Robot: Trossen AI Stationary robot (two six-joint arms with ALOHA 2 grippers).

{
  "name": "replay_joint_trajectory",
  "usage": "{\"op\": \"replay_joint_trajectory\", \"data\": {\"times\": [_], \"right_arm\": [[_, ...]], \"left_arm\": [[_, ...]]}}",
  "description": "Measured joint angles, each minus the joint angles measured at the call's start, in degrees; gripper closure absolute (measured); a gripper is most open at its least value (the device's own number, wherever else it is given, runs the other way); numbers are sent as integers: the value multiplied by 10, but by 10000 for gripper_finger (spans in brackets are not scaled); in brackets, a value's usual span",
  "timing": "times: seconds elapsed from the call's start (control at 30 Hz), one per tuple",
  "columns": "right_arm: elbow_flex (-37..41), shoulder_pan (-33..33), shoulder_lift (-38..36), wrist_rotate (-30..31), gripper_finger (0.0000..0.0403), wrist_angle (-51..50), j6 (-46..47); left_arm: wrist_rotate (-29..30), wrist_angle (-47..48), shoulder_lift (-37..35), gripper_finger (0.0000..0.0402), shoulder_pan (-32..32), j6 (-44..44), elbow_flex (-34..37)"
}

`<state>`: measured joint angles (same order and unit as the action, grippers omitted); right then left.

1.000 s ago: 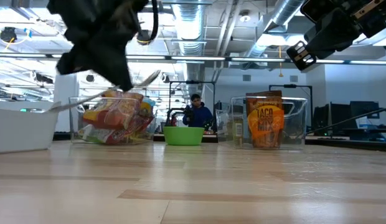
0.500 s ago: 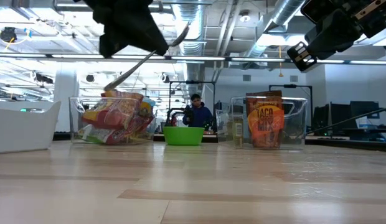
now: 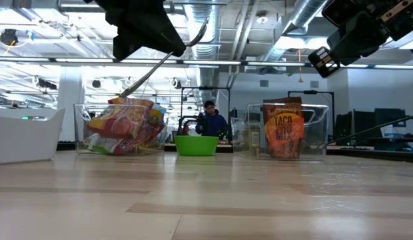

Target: Pick & Place Food Item

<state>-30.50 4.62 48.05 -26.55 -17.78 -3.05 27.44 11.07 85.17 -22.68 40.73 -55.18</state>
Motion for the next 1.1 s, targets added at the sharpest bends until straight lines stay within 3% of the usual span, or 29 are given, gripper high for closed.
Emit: {"op": "replay_joint_trajectory", "data": {"times": [0.43,0.8,1.1], "right_arm": [[0,0,0,0,403,2,-4],[0,0,0,0,403,2,-4],[0,0,0,0,403,3,-4]], "left_arm": [[-7,0,-6,392,2,-20,0],[-75,12,-90,392,11,-23,0],[-150,103,-166,389,9,86,0]]}}
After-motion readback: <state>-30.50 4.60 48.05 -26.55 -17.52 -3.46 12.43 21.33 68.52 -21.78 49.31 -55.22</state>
